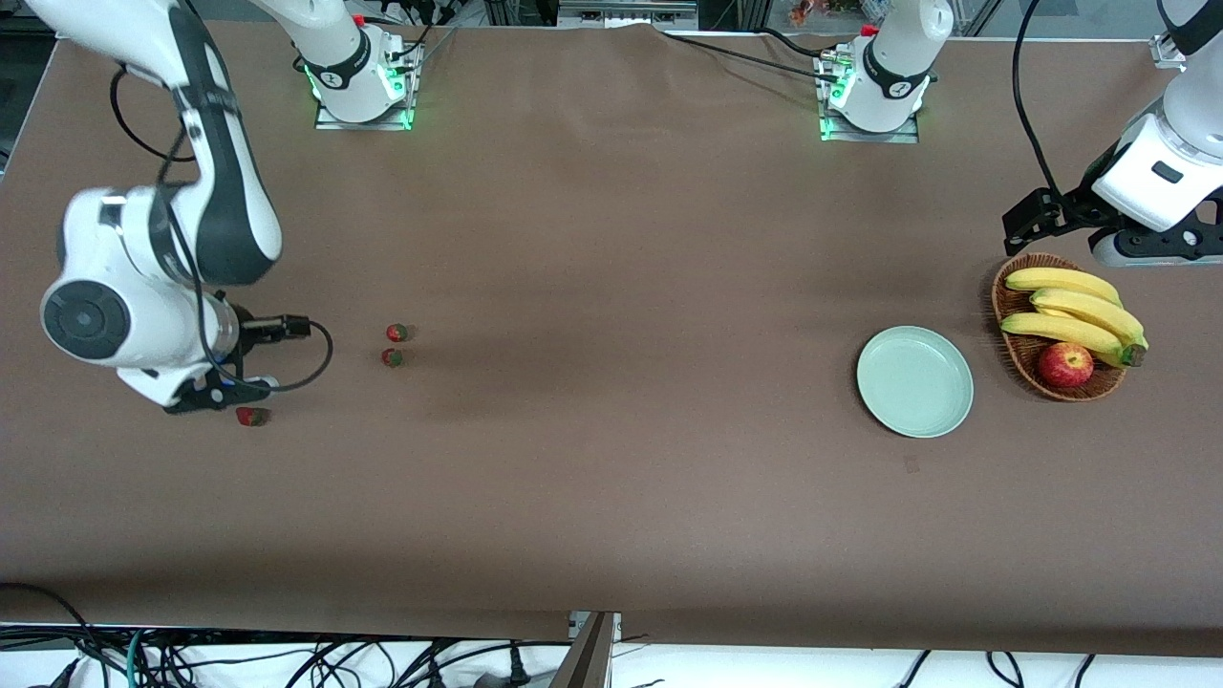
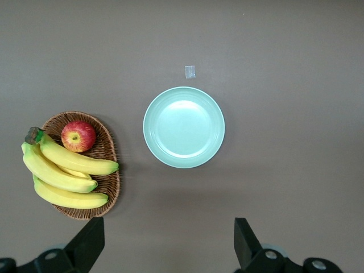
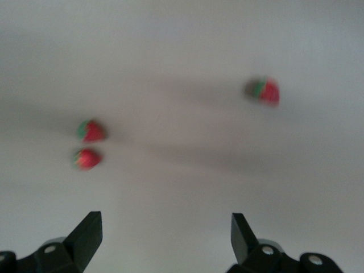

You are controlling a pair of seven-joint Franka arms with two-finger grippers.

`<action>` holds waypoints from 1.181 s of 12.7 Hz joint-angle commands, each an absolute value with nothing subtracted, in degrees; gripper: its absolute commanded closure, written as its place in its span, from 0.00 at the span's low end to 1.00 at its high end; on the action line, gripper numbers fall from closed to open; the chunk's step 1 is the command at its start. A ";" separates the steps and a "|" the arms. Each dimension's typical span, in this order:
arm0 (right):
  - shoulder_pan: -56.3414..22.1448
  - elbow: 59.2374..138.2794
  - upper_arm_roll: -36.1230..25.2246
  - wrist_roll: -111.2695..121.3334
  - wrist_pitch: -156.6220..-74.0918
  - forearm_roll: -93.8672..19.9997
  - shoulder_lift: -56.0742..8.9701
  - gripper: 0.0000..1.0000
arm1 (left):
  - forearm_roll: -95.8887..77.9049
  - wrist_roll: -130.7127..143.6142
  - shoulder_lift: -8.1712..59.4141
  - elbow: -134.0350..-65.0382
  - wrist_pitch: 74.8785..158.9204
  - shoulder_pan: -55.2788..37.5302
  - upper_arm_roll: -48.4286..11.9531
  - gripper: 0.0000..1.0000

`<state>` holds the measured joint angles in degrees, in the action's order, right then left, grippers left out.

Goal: Collect all strawberries into plate
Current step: 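Reach the right gripper to the lone strawberry and grasp it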

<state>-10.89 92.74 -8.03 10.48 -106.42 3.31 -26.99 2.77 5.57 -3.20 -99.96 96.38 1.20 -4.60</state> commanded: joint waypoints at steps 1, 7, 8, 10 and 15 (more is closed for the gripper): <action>-5.55 97.54 -7.56 18.62 -118.61 3.96 -29.25 0.00 | 2.02 5.89 -2.55 -98.26 95.01 0.97 -4.75 0.00; 1.05 97.82 -6.94 34.69 -129.28 0.46 -35.86 0.01 | 2.11 5.80 -2.55 -98.26 94.31 0.97 -4.75 0.00; 1.23 97.82 -6.94 38.46 -131.03 -0.34 -36.38 0.01 | 2.11 5.80 -2.55 -98.17 94.05 0.97 -4.75 0.00; 1.06 97.65 -6.86 44.89 -133.32 -5.16 -37.96 0.02 | 2.11 5.80 -2.55 -97.91 93.96 0.88 -4.75 0.00; 1.31 97.21 -6.24 51.21 -134.55 -6.59 -39.11 0.12 | 2.11 5.80 -2.46 -97.91 93.96 0.88 -4.75 0.00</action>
<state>0.41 97.58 -6.91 46.37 -133.60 -5.38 -38.88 2.73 5.57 -3.20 -99.78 95.49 1.07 -4.69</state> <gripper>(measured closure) 0.119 0.000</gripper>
